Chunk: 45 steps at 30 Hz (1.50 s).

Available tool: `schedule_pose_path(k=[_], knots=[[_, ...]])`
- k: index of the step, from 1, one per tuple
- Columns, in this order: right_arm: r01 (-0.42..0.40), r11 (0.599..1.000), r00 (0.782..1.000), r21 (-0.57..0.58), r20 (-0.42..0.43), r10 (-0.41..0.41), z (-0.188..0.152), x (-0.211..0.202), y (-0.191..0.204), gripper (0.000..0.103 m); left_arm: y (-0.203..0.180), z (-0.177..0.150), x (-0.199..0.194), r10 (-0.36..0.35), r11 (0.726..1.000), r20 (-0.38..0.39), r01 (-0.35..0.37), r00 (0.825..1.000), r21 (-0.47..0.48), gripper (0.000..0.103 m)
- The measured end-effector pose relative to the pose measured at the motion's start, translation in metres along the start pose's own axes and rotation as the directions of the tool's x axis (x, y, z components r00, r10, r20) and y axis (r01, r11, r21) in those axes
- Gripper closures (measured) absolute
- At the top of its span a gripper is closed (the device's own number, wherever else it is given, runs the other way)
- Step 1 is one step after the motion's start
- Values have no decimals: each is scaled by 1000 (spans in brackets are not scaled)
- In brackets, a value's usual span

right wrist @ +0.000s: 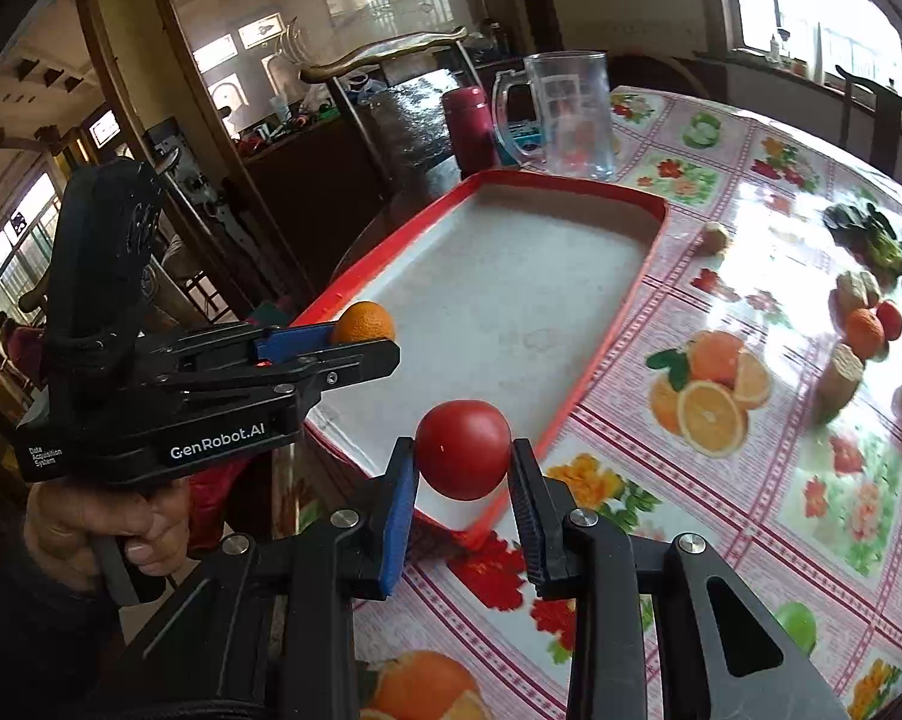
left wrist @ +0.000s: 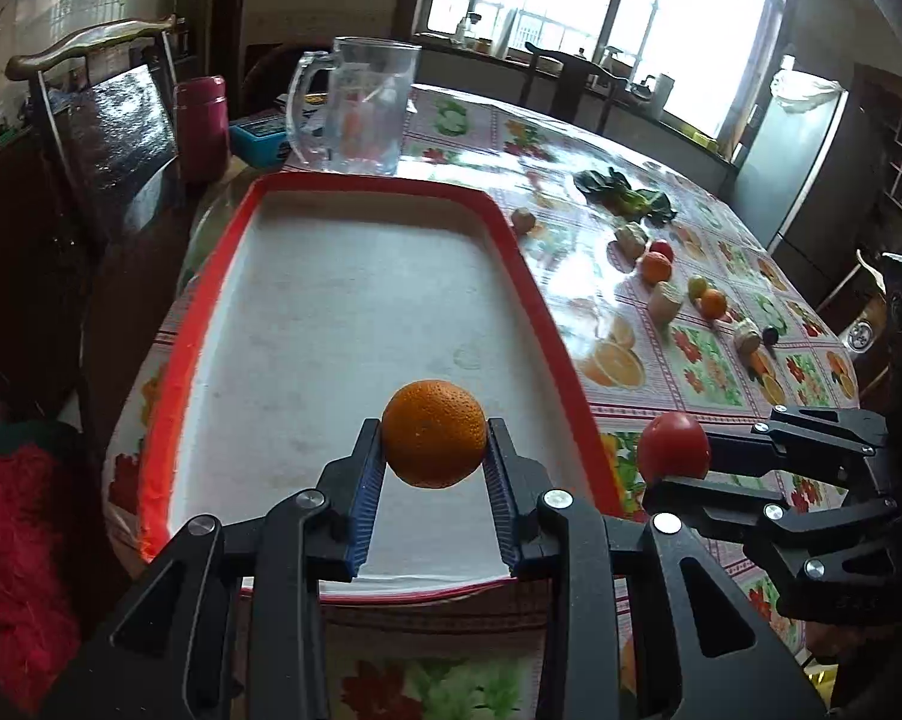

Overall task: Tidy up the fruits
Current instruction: 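Carry the orange and tomato over the red-rimmed tray and open both tools, then withdraw both open tools from the tray back toward the fruits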

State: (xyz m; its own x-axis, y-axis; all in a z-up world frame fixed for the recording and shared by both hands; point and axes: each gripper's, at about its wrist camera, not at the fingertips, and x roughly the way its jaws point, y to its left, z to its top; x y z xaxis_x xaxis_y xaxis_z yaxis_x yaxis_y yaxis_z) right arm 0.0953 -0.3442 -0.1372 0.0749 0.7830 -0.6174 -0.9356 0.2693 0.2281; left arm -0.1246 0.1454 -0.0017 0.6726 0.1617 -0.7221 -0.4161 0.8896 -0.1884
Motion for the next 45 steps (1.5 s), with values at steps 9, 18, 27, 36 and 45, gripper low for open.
schedule_pose_path(k=[9,18,27,36,45], knots=[[-30,999,994,-13,-109,28,12,55,16,72,37,-3,14,46,998,-46,-48,998,-46,73],[15,998,988,-62,-155,-24,5,76,23,68,42,-9,31,80,996,-102,-84,992,-34,65],[25,998,997,-51,-78,-29,5,49,17,58,43,-6,21,109,992,-87,-113,990,-49,39],[74,995,997,62,11,-75,-21,-13,-22,56,11,3,6,78,997,-43,-78,996,-4,39],[174,956,981,235,48,-190,-63,-69,-94,56,-56,10,13,-13,995,-50,17,999,95,39]])
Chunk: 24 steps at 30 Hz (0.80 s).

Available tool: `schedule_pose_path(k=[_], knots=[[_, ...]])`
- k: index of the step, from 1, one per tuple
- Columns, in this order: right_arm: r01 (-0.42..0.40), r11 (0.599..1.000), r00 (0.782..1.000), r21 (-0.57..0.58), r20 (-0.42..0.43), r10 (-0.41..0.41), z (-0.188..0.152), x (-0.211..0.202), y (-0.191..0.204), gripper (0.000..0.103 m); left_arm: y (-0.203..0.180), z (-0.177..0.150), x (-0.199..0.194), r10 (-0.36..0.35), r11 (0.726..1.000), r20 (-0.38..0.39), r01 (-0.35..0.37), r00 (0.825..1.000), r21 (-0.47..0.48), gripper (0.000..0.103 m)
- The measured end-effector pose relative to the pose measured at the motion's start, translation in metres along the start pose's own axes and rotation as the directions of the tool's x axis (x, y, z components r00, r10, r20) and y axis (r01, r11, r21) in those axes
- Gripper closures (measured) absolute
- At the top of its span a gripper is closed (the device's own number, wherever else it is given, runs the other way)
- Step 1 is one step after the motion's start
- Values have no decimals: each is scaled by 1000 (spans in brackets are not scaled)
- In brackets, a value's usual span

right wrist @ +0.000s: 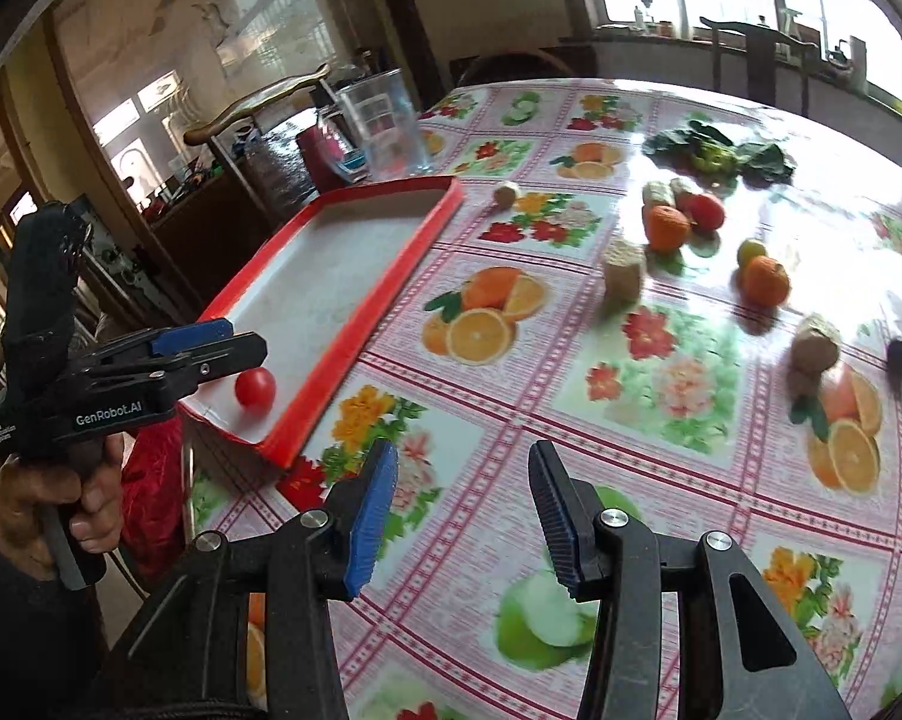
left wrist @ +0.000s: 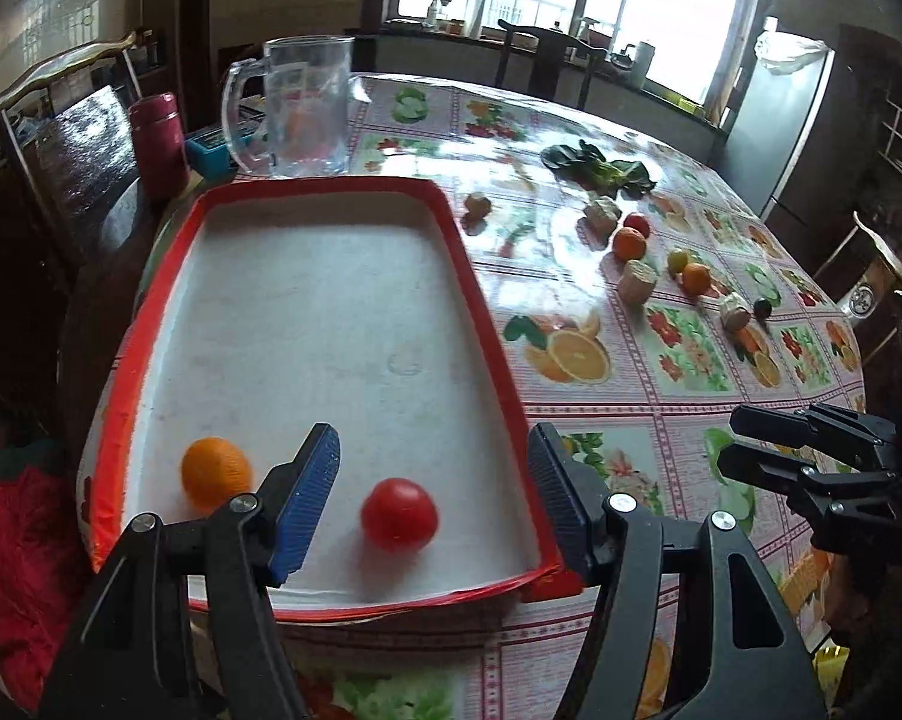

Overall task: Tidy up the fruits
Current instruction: 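Withdraw both open tools from the tray back toward the fruits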

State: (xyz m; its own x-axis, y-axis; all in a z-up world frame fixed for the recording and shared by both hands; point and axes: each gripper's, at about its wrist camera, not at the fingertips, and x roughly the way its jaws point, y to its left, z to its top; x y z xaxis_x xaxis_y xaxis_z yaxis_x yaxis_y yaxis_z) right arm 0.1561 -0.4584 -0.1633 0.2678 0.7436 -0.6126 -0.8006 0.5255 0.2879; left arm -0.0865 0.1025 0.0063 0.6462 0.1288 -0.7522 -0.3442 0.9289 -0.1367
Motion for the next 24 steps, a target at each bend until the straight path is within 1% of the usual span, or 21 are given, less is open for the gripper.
schedule_pose_path(k=[5,12,19,24], knots=[[54,995,998,80,35,-57,-11,-21,-45,55,-37,5,9,-37,998,-16,38,999,58,39],[112,982,991,152,62,-122,-20,-39,-89,53,-80,11,22,-74,989,-33,78,997,125,39],[142,971,985,191,70,-158,-15,-38,-118,53,-115,24,40,-95,980,-42,101,995,169,39],[179,962,978,206,71,-197,-5,-28,-139,53,-129,37,61,-101,979,-55,109,993,171,39]])
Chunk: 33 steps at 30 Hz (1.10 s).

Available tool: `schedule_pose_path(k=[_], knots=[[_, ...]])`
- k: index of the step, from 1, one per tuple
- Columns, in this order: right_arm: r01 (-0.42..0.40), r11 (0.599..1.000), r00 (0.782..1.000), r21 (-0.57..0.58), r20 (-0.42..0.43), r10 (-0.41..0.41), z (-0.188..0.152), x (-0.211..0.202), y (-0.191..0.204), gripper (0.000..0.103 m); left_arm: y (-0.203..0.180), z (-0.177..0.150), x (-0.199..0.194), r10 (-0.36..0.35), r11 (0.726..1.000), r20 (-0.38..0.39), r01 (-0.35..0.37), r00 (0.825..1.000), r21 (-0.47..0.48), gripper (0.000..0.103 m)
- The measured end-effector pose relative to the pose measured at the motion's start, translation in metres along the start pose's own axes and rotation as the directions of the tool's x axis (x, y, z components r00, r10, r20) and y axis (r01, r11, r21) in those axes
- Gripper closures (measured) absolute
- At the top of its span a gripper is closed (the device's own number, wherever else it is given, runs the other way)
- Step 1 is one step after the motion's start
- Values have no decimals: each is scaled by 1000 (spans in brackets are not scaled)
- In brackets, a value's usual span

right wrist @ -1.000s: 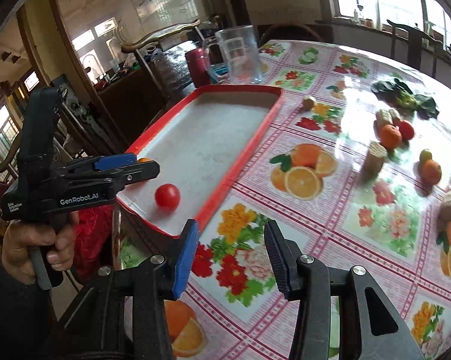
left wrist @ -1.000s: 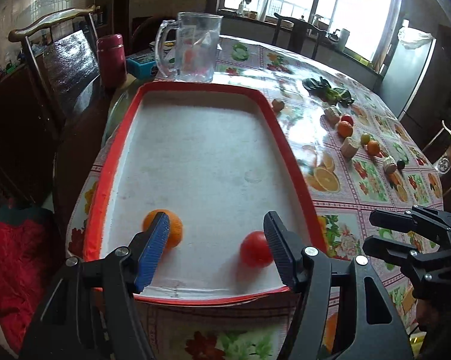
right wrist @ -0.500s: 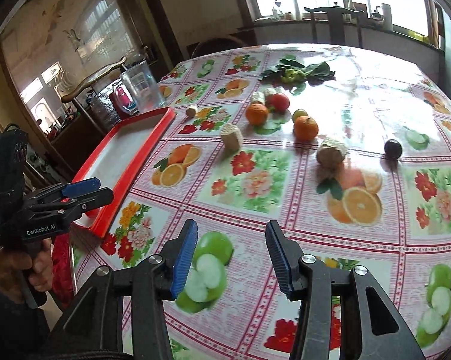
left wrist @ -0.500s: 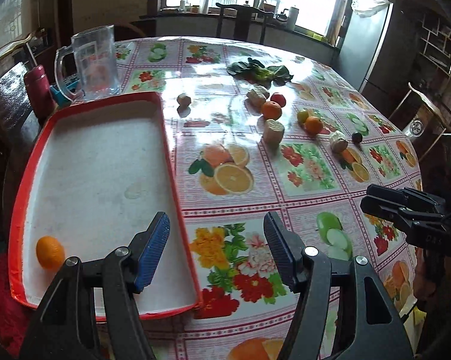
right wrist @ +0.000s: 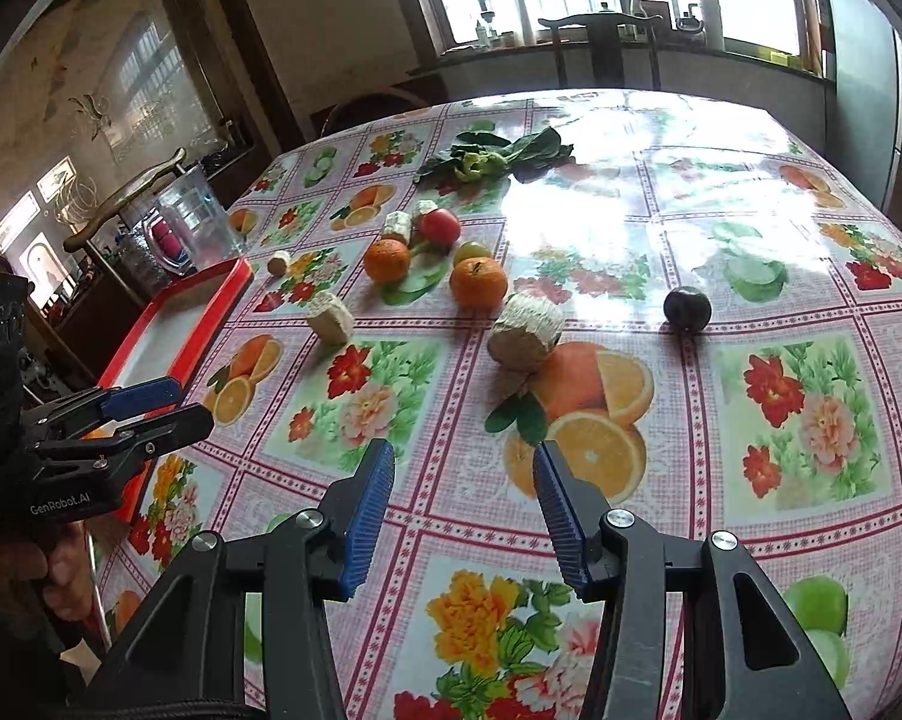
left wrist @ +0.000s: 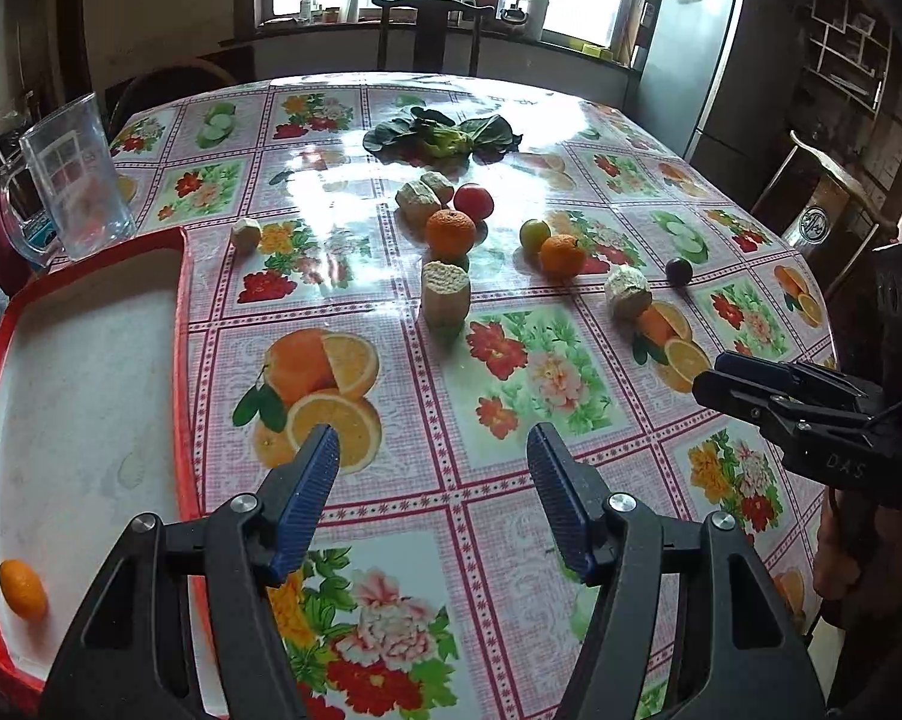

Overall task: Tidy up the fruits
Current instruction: 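Withdraw both open tools from the tray back toward the fruits, then grasp a beige cylinder with the left tool while the right grasps a white lumpy piece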

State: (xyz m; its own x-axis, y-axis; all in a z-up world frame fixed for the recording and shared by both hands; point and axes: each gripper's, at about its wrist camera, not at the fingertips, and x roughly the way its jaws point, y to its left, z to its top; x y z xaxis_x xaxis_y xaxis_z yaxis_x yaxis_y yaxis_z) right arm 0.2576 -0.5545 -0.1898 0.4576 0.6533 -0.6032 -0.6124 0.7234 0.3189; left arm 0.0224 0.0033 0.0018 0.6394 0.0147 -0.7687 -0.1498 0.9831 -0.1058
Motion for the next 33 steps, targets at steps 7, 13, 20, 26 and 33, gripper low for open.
schedule_pose_path(k=[7,13,20,26,33], knots=[[51,999,999,3,-16,-51,26,33,-14,51,-4,30,38,-4,1000,-1,4,1000,-28,39],[87,996,996,8,-30,-87,44,61,-21,51,-5,52,78,26,999,-23,-27,999,-44,39],[62,998,997,-24,-39,-63,48,79,-12,64,-2,54,97,41,999,-20,-42,999,-29,45],[35,999,999,-32,-28,-36,38,67,0,64,11,48,86,-25,998,-17,23,1000,-60,77],[-11,1000,1000,-28,-14,11,26,39,16,64,13,29,61,-60,995,7,60,998,-77,77]])
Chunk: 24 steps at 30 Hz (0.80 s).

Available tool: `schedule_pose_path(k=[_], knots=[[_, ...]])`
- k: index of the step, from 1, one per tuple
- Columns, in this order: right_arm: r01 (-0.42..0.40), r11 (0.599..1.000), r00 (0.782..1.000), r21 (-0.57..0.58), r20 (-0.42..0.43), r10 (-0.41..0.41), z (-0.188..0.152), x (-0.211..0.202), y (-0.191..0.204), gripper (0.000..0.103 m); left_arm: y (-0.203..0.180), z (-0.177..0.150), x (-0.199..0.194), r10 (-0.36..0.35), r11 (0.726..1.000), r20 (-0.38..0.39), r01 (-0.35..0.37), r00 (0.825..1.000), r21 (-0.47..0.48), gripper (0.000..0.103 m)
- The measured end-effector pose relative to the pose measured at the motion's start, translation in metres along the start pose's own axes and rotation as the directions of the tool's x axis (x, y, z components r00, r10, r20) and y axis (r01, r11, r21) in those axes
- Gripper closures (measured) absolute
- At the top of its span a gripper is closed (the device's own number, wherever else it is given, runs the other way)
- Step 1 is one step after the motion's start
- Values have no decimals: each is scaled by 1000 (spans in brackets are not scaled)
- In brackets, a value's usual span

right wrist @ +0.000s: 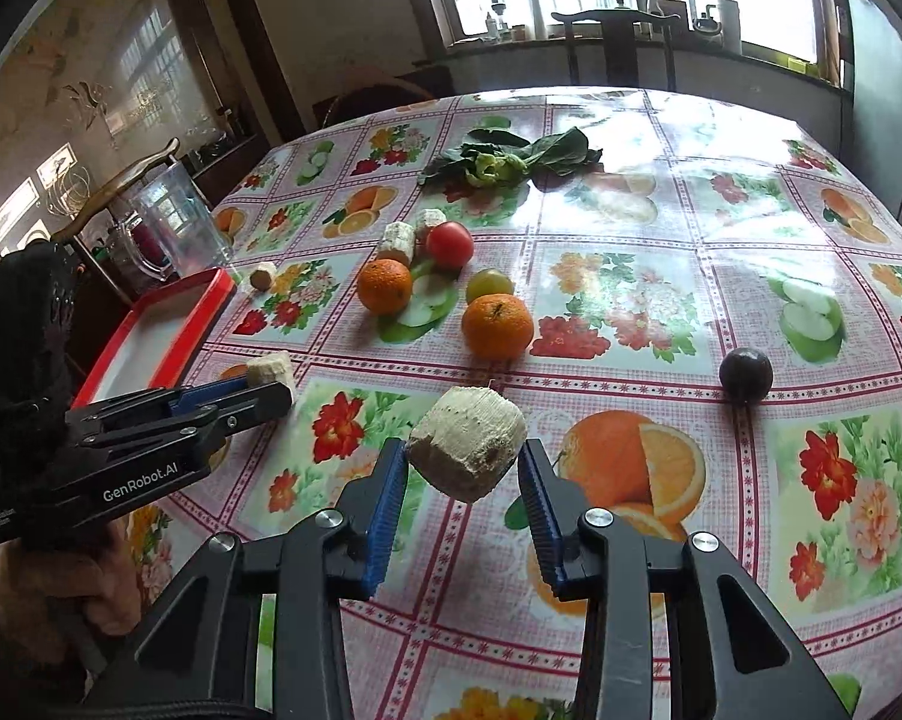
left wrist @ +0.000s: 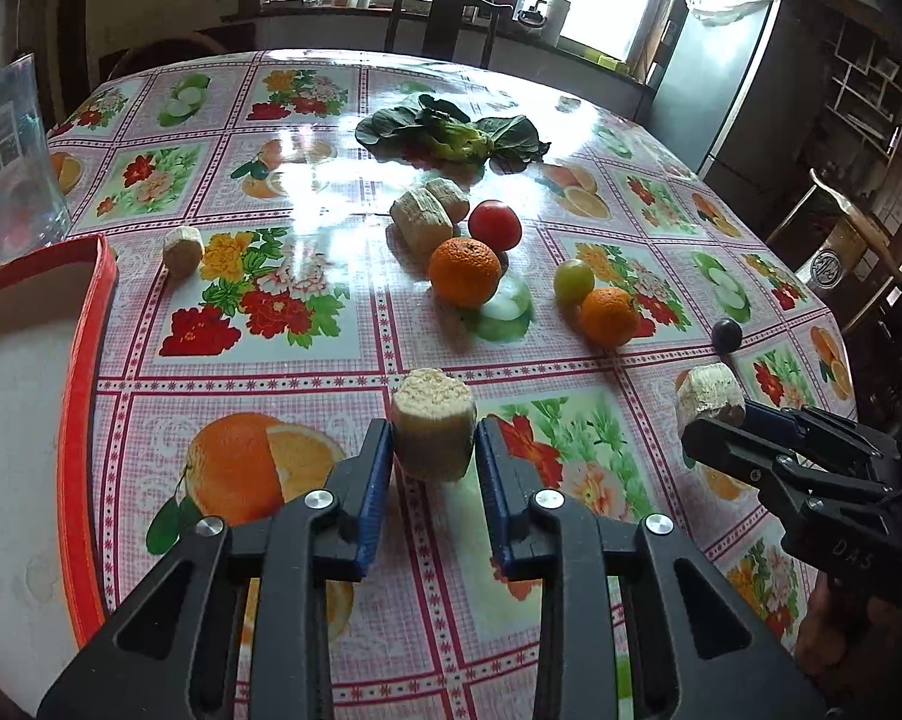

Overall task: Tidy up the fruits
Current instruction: 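Grasp a beige cylinder with the left tool while the right grasps a white lumpy piece, then carry both held pieces over the red-rimmed tray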

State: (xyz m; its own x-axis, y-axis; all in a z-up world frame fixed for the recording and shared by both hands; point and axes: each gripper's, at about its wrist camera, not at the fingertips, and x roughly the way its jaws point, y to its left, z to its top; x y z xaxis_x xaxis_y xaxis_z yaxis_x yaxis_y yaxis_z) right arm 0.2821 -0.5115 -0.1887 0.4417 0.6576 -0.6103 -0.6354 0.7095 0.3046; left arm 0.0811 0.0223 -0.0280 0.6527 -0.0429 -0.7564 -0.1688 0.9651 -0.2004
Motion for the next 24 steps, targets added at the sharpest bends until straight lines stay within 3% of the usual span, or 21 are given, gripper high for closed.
schedule_pose_path(k=[8,19,23,24], knots=[[-33,999,999,-38,18,34,-11,-26,27,64,7,-17,-31,-6,1000,34,6,999,-8,78],[-58,996,997,-67,37,61,-22,-50,48,64,14,-34,-43,-11,1000,25,11,1000,-3,82],[-63,996,997,-66,33,65,-24,-53,49,64,12,-36,-43,-10,1000,26,10,1000,3,81],[-65,996,997,-63,32,67,-24,-53,49,64,12,-36,-42,-19,1000,17,19,1000,-3,76]])
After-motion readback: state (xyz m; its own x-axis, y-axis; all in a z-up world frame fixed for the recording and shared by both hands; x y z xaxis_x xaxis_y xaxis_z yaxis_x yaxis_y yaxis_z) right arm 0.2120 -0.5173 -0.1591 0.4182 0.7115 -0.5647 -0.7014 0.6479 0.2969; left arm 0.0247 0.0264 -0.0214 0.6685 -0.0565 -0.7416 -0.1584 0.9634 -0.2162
